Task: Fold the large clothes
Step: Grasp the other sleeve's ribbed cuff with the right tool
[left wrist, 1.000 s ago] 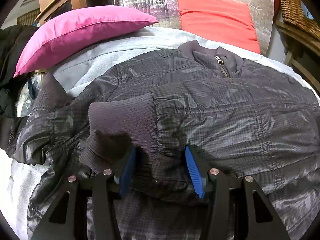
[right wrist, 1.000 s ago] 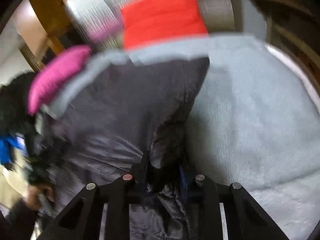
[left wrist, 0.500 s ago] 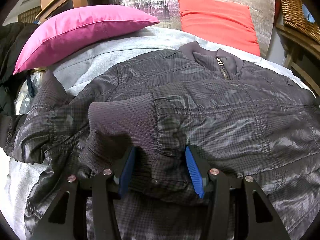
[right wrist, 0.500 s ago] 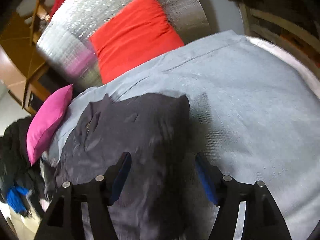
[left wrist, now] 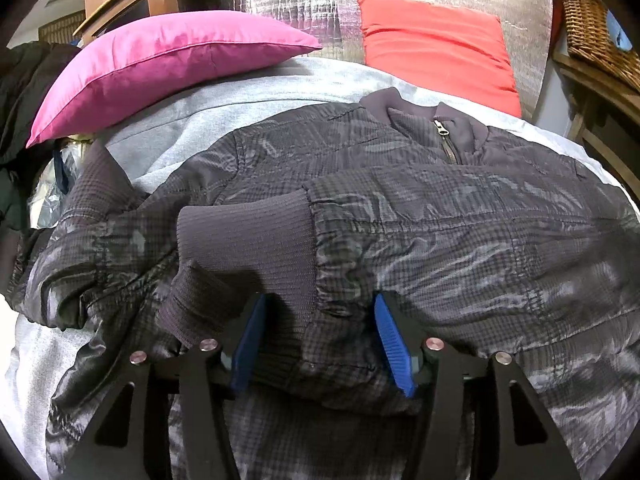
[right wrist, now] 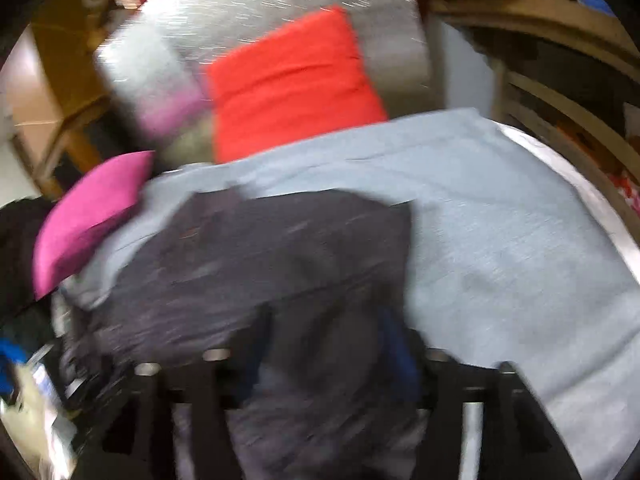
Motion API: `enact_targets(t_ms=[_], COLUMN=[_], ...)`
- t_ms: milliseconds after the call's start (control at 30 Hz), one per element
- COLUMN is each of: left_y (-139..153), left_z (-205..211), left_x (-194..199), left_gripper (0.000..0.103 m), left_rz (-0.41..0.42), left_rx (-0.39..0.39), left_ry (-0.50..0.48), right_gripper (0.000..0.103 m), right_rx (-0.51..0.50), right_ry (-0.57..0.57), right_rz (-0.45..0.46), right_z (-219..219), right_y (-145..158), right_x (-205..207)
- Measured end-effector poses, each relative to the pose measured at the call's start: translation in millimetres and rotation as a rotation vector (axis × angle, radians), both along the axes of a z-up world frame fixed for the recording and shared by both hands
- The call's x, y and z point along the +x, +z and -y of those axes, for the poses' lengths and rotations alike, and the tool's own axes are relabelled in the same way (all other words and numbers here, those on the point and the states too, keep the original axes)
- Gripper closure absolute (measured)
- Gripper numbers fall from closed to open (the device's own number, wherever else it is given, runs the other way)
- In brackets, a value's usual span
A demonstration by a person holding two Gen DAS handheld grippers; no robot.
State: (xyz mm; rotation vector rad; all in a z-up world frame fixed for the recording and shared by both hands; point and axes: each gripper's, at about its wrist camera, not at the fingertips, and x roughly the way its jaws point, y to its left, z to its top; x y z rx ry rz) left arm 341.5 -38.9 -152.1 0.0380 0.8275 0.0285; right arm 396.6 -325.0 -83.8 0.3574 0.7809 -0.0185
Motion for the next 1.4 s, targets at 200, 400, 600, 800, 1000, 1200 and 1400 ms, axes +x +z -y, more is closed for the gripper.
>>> enact_targets(t_ms=[200, 400, 600, 800, 1000, 1200, 1400], left_y=[42, 74, 49, 22, -20, -37, -40], left_z=[-35, -144, -289, -377, -424, -434, -440], left_x=[-18, -82, -147, -183, -183, -173, -185], left_gripper=[0.031, 0.016, 0.016, 0.016, 0.013, 0.0, 0.0], left_rz=[-0.029, 0.087, 0.113, 0.135, 0.064, 0.055, 0.165], left_rx=[-0.109, -0.251, -0.281, -0.182, -0.194, -0.255, -0.333], left_ry=[-0.012, 0.154, 0.574, 0.848, 0.973, 0.923, 0.912], right_gripper=[0.036, 0.024, 0.024, 0.024, 0.024, 0.024, 0.024], right_rx=[-0.142, -0.202, -0.333, -0.363, -0.213, -0.011, 0.094], right_ry=[0.093, 0.159, 0.304, 0.443, 0.556, 0.711, 0.846], right_rz=[-0.159, 0.033, -0.049, -0.061, -0.048, -0.134, -0.219], right_z=[-38, -76, -138, -204, -293, -425, -587], right_y=[-39, 4, -31, -18, 31, 52, 47], right_x=[12, -38, -69, -87, -60, -2, 49])
